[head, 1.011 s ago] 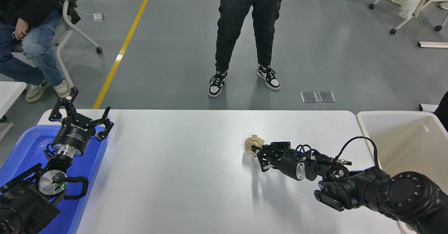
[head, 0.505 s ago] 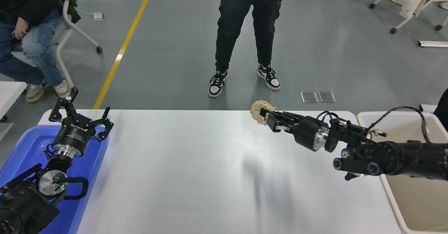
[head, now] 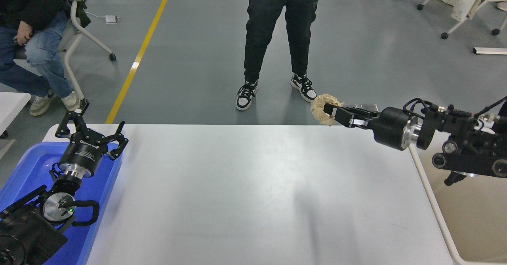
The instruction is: Clean the table surface
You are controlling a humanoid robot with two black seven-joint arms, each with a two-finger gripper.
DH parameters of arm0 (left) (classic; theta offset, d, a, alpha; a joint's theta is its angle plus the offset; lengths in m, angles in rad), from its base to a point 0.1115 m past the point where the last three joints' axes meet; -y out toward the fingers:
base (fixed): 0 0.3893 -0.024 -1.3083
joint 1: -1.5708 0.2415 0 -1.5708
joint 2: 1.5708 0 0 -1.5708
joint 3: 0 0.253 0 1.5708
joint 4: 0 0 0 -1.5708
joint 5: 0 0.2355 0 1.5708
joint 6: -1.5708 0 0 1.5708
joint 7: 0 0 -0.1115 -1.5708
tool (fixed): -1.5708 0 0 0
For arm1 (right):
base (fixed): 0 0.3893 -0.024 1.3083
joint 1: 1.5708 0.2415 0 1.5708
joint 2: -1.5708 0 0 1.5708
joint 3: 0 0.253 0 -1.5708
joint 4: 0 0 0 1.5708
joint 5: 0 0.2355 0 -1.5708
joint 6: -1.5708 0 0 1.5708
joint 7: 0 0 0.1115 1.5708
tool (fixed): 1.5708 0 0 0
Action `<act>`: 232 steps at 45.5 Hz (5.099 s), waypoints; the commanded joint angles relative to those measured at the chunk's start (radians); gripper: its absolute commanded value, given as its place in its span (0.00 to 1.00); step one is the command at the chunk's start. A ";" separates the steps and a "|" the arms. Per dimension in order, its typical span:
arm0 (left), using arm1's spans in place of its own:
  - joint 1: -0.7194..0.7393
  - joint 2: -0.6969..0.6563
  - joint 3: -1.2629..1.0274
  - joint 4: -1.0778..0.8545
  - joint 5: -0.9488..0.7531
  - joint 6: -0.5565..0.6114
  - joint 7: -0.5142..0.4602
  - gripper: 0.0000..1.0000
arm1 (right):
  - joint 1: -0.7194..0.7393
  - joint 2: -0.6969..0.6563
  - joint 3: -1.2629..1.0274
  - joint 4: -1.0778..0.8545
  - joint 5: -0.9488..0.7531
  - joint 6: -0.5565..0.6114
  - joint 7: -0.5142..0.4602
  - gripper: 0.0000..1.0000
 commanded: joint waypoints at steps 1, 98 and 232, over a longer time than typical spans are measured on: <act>0.001 0.000 0.001 0.000 0.000 0.000 0.000 1.00 | 0.084 -0.103 -0.018 0.074 -0.030 0.059 0.000 0.00; 0.001 0.000 0.001 0.000 0.000 0.000 0.000 1.00 | -0.948 0.327 0.407 -1.345 0.570 0.407 -0.069 0.00; 0.001 0.000 0.001 0.000 0.000 0.000 0.000 1.00 | -1.157 0.506 1.775 -0.481 0.265 0.353 0.005 1.00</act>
